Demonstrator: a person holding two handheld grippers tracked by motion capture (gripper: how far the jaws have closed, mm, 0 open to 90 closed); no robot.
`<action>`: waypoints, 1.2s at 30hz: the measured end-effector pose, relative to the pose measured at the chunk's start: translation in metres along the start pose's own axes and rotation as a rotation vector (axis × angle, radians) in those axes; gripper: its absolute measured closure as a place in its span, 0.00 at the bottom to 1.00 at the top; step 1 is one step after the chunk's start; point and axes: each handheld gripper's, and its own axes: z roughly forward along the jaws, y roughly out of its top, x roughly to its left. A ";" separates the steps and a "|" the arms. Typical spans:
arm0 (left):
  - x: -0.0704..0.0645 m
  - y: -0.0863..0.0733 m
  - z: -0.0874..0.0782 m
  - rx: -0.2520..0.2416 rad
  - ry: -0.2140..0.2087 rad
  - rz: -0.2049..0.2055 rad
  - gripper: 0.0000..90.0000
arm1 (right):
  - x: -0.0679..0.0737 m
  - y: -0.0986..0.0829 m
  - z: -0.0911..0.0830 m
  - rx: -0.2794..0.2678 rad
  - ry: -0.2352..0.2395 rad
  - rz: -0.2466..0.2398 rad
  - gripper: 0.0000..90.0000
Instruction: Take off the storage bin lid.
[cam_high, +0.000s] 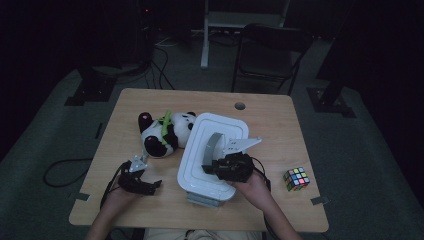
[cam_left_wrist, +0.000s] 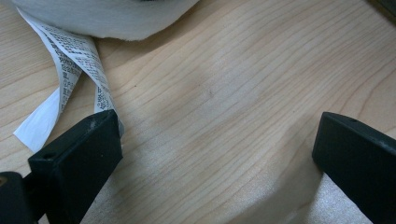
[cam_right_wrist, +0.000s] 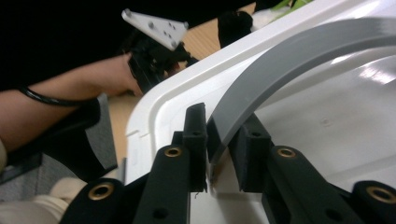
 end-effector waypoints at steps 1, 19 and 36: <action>0.000 0.000 0.000 0.000 0.000 0.000 0.02 | 0.000 0.001 -0.001 -0.003 0.007 0.002 0.88; 0.000 0.000 0.000 0.000 0.000 0.000 0.02 | -0.018 0.021 -0.033 -0.112 -0.047 0.030 0.96; 0.000 0.000 0.000 0.001 -0.001 0.000 0.02 | -0.067 0.041 -0.060 -0.207 -0.206 0.058 0.96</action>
